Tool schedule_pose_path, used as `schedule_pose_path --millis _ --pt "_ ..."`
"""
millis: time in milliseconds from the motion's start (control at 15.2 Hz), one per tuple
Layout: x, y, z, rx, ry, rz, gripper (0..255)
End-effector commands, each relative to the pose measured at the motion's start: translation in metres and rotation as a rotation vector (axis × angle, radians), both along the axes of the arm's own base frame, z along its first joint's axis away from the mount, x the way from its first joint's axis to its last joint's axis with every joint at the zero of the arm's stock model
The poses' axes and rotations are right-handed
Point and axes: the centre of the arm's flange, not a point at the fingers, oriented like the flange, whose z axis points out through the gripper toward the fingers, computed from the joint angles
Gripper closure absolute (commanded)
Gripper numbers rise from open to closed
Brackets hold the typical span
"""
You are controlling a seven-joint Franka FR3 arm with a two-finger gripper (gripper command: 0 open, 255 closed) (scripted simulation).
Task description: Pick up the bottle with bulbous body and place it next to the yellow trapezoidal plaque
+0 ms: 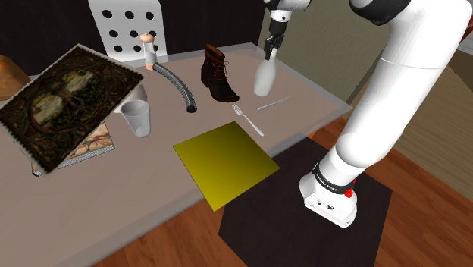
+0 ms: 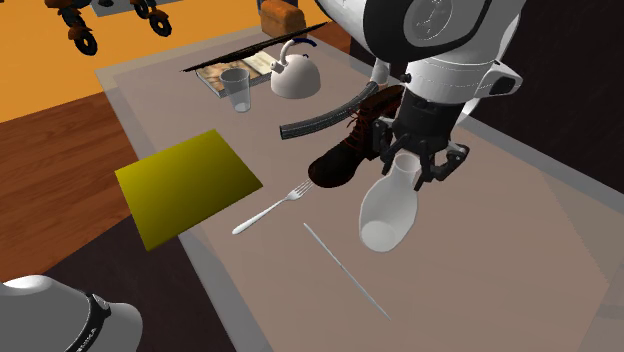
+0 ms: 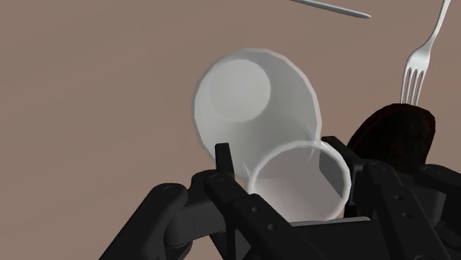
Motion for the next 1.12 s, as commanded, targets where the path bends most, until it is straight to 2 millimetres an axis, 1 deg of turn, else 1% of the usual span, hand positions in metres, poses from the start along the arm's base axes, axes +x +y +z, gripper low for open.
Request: schedule_pose_path --millis 0,396,1056 --pt "0.0 0.0 0.0 0.0 0.001 0.0 255" --pt "0.0 0.0 0.0 0.0 0.001 0.0 255" --pt "0.0 0.0 0.052 0.0 0.001 0.0 255"
